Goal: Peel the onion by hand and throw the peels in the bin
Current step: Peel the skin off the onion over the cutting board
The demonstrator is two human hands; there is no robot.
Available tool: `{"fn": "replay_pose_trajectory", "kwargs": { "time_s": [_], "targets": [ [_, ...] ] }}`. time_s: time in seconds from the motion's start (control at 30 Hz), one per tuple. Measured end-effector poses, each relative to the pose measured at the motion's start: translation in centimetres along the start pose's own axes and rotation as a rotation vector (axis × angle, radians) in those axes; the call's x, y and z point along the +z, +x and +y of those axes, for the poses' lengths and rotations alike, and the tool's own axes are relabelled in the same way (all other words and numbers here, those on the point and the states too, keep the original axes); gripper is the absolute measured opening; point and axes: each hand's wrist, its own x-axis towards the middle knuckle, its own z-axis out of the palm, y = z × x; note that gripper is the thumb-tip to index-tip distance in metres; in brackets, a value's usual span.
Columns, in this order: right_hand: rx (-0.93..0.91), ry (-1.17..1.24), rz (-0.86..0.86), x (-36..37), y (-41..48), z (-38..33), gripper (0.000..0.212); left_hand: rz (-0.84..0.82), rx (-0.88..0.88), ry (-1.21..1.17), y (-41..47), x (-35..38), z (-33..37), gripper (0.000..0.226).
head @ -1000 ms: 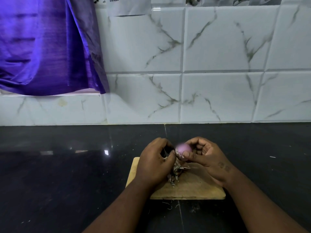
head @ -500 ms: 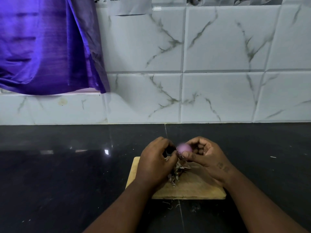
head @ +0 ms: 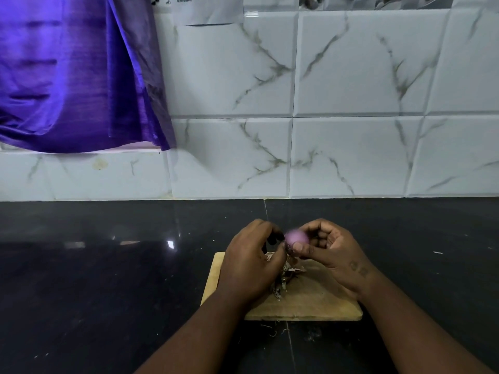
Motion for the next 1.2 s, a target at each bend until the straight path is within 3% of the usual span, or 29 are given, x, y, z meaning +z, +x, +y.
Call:
{"fn": "replay_pose_trajectory", "kwargs": {
  "time_s": [0.27, 0.5, 0.9, 1.07, 1.2],
  "targets": [
    [-0.011, -0.025, -0.016, 0.17, 0.03, 0.12, 0.038, -0.034, -0.021, 0.038, 0.05, 0.13, -0.11, 0.012],
    [0.007, 0.196, -0.002, 0.31, 0.01, -0.22, 0.036, -0.086, -0.188, 0.139, 0.02, 0.58, -0.86, 0.014],
    [0.016, 0.122, -0.044, 0.32, -0.22, -0.34, 0.034, -0.081, -0.057, 0.002, 0.03, 0.26, -0.63, 0.022],
    [0.023, 0.123, -0.054, 0.33, -0.3, -0.47, 0.037, -0.043, -0.069, -0.061, 0.19, 0.26, -0.78, 0.011],
    [0.02, 0.139, -0.057, 0.19, -0.25, -0.34, 0.033, -0.049, -0.054, -0.078, 0.07, 0.11, -0.57, 0.024]
  ]
}}
